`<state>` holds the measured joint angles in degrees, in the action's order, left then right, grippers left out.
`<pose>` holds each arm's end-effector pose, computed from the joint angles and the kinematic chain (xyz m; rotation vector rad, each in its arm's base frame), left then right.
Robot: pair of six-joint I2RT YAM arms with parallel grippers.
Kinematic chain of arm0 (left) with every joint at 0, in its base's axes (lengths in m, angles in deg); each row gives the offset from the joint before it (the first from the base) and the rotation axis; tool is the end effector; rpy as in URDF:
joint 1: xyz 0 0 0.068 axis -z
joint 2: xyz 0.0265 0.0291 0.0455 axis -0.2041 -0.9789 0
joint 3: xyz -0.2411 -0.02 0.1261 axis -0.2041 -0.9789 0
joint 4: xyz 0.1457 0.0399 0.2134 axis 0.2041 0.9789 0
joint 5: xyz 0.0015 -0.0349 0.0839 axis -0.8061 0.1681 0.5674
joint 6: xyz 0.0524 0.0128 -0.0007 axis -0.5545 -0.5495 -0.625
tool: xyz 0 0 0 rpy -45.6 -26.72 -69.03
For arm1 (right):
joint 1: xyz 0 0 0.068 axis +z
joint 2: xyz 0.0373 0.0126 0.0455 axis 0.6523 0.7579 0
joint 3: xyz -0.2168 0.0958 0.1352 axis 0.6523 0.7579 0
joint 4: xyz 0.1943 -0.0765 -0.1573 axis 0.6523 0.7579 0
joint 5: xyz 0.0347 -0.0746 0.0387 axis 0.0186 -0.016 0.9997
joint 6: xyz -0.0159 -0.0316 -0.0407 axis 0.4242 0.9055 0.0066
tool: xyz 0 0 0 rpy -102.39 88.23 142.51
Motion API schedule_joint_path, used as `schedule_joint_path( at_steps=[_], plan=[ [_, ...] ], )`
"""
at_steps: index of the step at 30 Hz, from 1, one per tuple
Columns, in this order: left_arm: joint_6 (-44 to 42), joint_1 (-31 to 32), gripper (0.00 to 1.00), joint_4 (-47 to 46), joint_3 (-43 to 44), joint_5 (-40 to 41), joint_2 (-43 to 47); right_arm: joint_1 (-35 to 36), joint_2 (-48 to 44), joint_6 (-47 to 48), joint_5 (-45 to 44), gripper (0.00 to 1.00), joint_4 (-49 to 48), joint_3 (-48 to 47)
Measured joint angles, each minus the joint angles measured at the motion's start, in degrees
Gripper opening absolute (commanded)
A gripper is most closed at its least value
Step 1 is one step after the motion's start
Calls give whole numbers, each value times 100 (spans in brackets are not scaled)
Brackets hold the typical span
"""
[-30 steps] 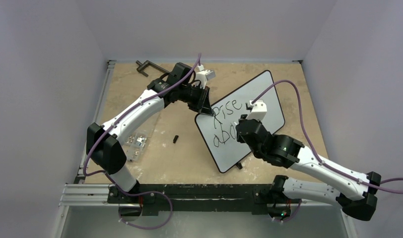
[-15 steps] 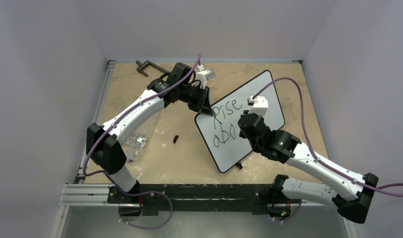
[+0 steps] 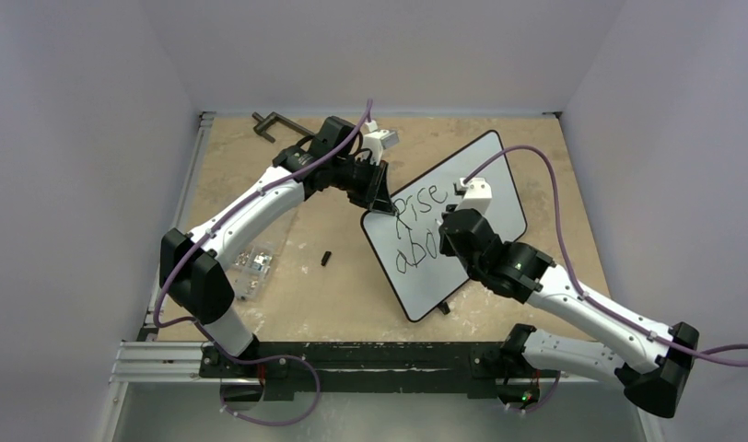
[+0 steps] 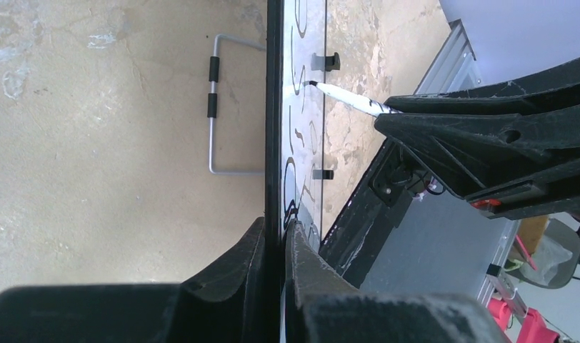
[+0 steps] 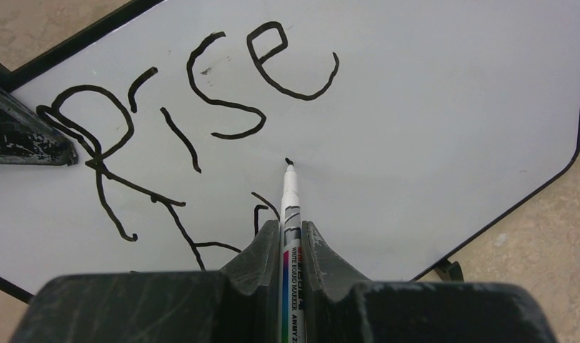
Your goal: Write a sentence on the whiteboard
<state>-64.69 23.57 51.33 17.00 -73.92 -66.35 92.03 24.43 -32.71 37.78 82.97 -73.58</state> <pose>0.2865 -0.2271 0.3399 0.6899 2.3840 -1.1087 0.1424 0.1437 0.3175 0.0084 2.0583 0.2008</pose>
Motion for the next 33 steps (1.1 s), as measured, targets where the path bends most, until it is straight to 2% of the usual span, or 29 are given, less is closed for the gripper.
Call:
schedule_joint_path(
  at_steps=[15, 33],
  plan=[
    [79, -4, 0, 26, 0, 57, 0, 0, -452, -455, 90, 0, 306, 632],
    [79, -4, 0, 26, 0, 66, 0, 0, -151, -533, -15, 0, 621, 409]
  ],
)
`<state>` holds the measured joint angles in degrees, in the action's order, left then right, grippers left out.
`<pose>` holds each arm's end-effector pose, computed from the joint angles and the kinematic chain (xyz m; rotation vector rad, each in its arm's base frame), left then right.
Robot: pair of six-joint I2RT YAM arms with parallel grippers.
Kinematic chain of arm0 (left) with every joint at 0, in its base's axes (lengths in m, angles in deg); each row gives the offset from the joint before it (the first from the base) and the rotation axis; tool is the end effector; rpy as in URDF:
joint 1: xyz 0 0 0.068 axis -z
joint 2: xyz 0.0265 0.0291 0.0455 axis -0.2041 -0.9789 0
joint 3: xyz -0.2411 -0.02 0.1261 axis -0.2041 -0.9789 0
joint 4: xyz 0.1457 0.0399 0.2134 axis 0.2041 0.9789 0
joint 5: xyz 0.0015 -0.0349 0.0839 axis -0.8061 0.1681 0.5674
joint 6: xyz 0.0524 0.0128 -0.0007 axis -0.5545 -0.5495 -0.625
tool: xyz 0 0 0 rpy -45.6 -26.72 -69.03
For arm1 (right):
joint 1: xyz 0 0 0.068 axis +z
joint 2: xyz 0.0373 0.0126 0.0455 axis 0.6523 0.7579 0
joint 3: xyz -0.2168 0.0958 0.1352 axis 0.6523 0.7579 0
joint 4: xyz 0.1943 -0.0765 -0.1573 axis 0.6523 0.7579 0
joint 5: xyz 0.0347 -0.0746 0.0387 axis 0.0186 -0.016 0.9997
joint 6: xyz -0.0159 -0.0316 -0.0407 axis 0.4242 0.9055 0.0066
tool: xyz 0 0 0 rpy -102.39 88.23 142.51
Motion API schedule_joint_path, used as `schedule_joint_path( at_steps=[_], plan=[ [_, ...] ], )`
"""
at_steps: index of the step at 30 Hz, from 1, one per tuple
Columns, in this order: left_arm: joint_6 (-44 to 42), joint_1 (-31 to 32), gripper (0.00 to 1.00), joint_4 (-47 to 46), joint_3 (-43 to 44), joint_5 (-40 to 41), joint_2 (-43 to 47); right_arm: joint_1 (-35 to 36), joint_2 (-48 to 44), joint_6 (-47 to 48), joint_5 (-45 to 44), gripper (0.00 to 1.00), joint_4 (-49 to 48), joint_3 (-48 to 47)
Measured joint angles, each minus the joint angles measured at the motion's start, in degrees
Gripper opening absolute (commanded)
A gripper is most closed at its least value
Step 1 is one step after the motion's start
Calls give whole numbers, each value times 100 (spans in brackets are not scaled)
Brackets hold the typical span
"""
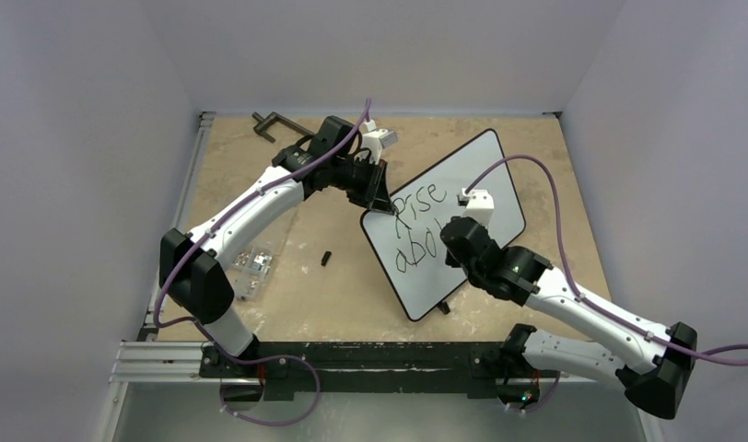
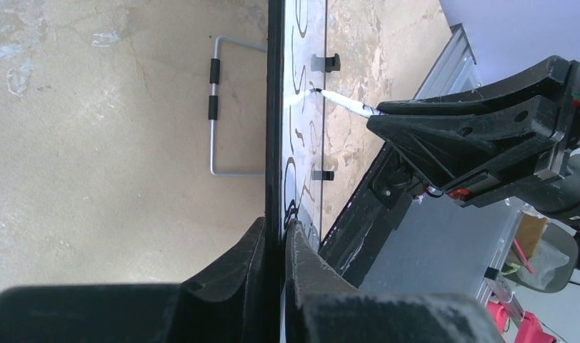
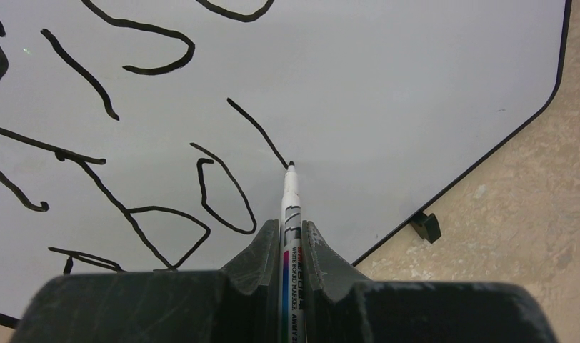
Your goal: Write a sentence on the whiteboard
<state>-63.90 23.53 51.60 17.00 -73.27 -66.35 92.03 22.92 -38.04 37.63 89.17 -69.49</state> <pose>0.2867 -0.2265 0.3394 0.6668 2.3988 -1.0999 0.1338 0.1329 0.2902 0.0454 2.1636 0.1295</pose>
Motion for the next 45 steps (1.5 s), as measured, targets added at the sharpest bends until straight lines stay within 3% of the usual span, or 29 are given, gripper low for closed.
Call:
schedule_joint_path(
  at_steps=[19, 27, 36, 45],
  plan=[
    [20, -2, 0, -2, 0, 13, 0, -114, 892, 625, -483, 0, -291, -933],
    [9, 2, 0, -7, 0, 11, 0, -120, 761, 691, -444, 0, -293, -1008],
    [-7, 7, 0, -11, 0, 15, 15, -144, 15, 656, -575, 0, -96, -1123],
    [-9, 7, 0, 15, 0, 42, 33, -448, -63, 590, -417, 0, -39, -713]
  ],
)
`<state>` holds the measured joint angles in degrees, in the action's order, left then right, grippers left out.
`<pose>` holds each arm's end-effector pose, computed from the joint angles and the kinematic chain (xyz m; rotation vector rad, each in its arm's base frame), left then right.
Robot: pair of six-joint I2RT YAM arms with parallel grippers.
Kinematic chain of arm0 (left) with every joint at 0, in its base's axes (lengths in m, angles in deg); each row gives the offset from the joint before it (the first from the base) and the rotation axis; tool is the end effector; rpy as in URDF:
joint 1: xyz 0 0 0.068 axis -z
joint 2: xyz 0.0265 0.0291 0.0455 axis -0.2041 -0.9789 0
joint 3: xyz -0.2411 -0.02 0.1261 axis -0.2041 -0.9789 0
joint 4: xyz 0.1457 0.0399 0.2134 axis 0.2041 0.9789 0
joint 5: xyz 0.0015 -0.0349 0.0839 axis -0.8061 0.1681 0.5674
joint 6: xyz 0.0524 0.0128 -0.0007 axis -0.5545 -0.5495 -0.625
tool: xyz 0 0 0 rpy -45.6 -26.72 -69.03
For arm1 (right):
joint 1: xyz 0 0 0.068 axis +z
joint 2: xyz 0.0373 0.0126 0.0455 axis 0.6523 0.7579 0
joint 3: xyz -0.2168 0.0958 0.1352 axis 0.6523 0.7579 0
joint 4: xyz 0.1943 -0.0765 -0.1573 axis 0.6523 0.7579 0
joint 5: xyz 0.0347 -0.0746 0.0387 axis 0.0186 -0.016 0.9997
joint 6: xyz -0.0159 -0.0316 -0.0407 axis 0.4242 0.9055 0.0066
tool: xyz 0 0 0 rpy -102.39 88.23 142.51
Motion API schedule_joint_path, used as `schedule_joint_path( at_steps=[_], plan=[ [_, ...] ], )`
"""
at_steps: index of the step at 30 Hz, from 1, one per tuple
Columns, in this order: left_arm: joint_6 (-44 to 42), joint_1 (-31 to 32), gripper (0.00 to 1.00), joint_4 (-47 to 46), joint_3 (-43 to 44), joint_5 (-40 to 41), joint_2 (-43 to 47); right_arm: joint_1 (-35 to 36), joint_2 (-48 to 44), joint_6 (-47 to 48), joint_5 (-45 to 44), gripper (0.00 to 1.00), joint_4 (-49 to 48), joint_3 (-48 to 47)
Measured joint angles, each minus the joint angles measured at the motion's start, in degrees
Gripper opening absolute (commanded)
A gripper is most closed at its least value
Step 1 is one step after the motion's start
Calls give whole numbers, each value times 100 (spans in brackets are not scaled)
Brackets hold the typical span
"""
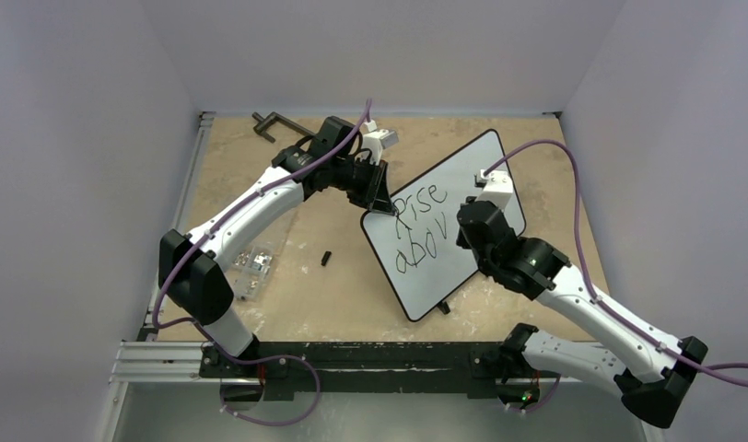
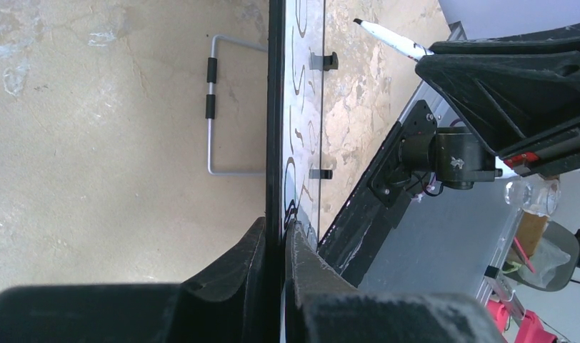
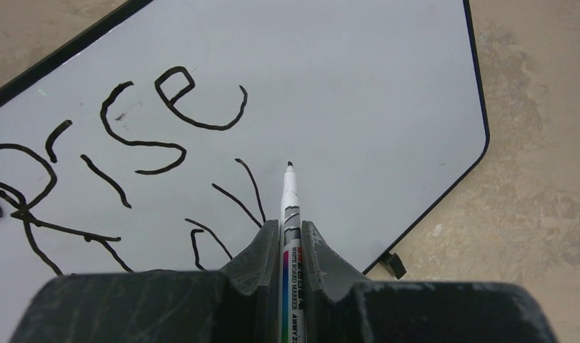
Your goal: Write a sentence on the whiteboard
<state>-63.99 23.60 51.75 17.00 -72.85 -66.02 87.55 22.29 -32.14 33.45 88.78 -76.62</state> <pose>0.2854 -0.2259 0.3411 0.6667 2.3952 -1.0916 0.1444 0.1196 0.3340 0.1157 2.0267 0.0696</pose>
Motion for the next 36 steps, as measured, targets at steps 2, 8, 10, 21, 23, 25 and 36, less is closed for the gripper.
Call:
schedule_joint_path(
  at_steps=[2, 8, 10, 21, 23, 25, 36],
  plan=[
    [0, 0, 0, 2, 0, 7, 4, -92, 0, 9, 87, 0, -22, 50],
    [-7, 4, 0, 15, 0, 13, 24, -227, 2, 42, 382, 0, -240, 162],
    [-24, 4, 0, 17, 0, 17, 26, -243, 4, 50, 476, 0, -328, 201],
    [-42, 7, 0, 31, 0, 42, 31, -339, 101, 79, 754, 0, -627, 393],
    [-42, 7, 0, 37, 0, 48, 31, -361, 103, 81, 758, 0, -632, 459],
    [-42, 7, 0, 44, 0, 52, 31, -382, 105, 83, 765, 0, -625, 507],
    [-42, 7, 0, 48, 0, 66, 31, -581, 181, 201, 750, 0, -686, 560]
  ],
)
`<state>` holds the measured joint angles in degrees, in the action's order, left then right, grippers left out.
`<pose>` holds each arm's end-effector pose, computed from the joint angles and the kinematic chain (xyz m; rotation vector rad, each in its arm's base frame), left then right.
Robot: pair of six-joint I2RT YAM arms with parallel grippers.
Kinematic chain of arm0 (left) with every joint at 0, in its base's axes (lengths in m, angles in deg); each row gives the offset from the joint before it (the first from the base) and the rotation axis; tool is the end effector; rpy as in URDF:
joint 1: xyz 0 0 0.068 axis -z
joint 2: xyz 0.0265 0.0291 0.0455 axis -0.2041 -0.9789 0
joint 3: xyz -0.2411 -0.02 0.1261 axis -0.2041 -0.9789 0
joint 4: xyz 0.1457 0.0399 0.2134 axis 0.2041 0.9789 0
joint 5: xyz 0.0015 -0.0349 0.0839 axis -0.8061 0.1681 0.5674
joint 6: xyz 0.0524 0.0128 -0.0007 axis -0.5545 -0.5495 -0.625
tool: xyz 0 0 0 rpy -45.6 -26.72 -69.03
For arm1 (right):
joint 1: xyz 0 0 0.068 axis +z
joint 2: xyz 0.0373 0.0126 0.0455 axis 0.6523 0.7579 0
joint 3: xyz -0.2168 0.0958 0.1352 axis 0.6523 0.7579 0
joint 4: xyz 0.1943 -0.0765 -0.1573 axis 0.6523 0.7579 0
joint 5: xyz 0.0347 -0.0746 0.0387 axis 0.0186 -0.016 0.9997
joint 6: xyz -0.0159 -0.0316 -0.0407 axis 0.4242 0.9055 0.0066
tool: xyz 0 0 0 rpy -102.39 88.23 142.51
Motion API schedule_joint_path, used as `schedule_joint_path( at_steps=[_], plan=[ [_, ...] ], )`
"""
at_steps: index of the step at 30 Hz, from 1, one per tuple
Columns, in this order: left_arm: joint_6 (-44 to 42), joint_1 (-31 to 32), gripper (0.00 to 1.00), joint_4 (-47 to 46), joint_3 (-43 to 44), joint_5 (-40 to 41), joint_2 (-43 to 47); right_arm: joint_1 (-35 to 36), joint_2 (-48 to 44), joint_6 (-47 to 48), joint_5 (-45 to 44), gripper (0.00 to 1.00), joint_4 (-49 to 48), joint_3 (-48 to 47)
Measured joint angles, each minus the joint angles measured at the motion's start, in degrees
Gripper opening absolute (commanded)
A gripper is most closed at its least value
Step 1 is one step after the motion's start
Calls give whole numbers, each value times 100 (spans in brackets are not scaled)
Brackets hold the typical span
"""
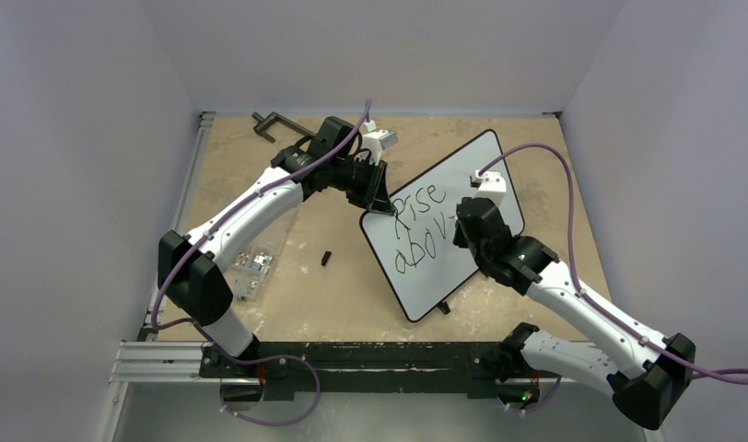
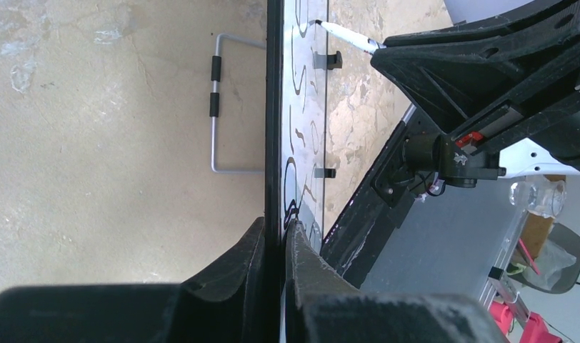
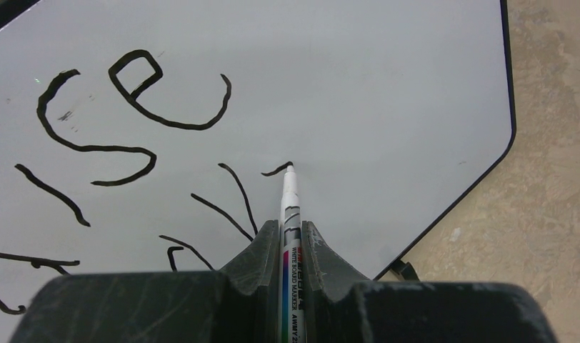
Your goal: Write a sentence on the whiteboard
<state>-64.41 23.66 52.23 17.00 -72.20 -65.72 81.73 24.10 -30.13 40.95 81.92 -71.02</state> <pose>0.2840 -0.2249 0.3421 0.6698 2.3956 -1.0751 0.1648 0.1172 0.3046 0.1093 2.0877 0.0984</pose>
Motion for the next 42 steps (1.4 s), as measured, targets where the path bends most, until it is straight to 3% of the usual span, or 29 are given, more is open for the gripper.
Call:
schedule_joint_path(
  at_steps=[28, 42],
  plan=[
    [4, -2, 0, 39, 0, 35, 0, -173, 155, 398, 321, 0, -219, -205],
    [0, 0, 0, 37, 0, 31, 11, -170, -256, 234, 730, 0, -4, 55]
  ],
)
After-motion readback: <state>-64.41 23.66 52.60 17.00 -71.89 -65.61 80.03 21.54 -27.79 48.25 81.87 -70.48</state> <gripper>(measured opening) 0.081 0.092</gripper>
